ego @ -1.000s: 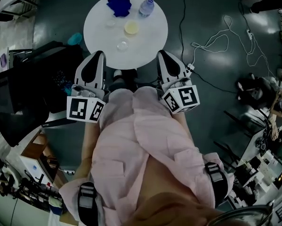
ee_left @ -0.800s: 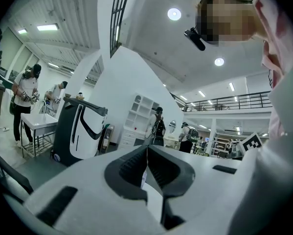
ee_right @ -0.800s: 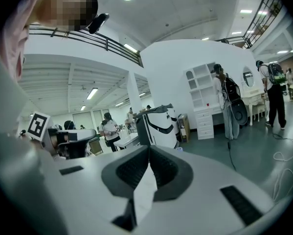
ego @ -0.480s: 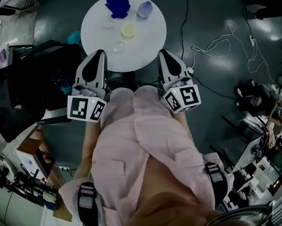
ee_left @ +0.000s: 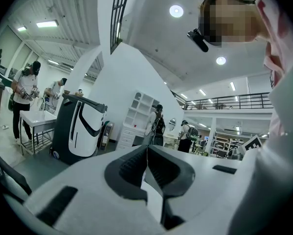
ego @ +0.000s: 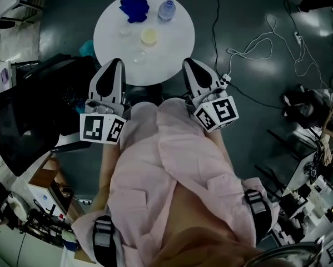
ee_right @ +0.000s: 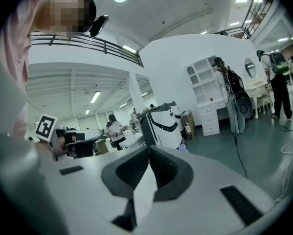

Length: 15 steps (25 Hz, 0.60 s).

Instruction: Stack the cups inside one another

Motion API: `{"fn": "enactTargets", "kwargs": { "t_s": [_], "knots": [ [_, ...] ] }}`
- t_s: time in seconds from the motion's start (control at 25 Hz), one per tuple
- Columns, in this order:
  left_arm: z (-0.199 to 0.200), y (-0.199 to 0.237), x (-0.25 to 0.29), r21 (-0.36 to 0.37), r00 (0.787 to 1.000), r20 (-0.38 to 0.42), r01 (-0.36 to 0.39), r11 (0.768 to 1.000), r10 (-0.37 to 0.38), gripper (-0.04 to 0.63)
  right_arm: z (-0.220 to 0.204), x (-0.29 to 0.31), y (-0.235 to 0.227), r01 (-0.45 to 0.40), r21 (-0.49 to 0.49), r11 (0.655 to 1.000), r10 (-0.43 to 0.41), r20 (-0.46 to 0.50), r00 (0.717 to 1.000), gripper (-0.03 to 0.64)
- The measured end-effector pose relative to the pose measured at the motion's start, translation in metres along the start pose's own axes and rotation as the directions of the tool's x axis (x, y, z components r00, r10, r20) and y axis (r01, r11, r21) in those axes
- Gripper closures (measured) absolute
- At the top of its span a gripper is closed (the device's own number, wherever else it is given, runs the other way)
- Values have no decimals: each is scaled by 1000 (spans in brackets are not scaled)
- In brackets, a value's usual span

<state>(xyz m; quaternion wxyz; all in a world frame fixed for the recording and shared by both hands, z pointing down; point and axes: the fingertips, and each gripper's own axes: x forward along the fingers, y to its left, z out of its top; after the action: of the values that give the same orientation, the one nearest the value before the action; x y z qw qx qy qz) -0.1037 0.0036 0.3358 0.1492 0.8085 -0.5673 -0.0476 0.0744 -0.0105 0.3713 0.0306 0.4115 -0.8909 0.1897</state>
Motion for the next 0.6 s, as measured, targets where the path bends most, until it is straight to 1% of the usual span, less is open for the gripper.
{"fn": "enactTargets", "kwargs": {
  "t_s": [0.12,0.28,0.6],
  "knots": [
    [3,8,0,-1,1000,-7,-2,1000,2,574,6,3,1,24,-21,999,-24,10,1000,586],
    [7,21,0,-7,1000,-18,-7,1000,7,575,14,8,2,56,-9,998,-55,36,998,586],
    [16,37,5,-11,1000,-30,7,1000,-8,575,17,20,8,92,4,996,-92,31,995,586]
  ]
}}
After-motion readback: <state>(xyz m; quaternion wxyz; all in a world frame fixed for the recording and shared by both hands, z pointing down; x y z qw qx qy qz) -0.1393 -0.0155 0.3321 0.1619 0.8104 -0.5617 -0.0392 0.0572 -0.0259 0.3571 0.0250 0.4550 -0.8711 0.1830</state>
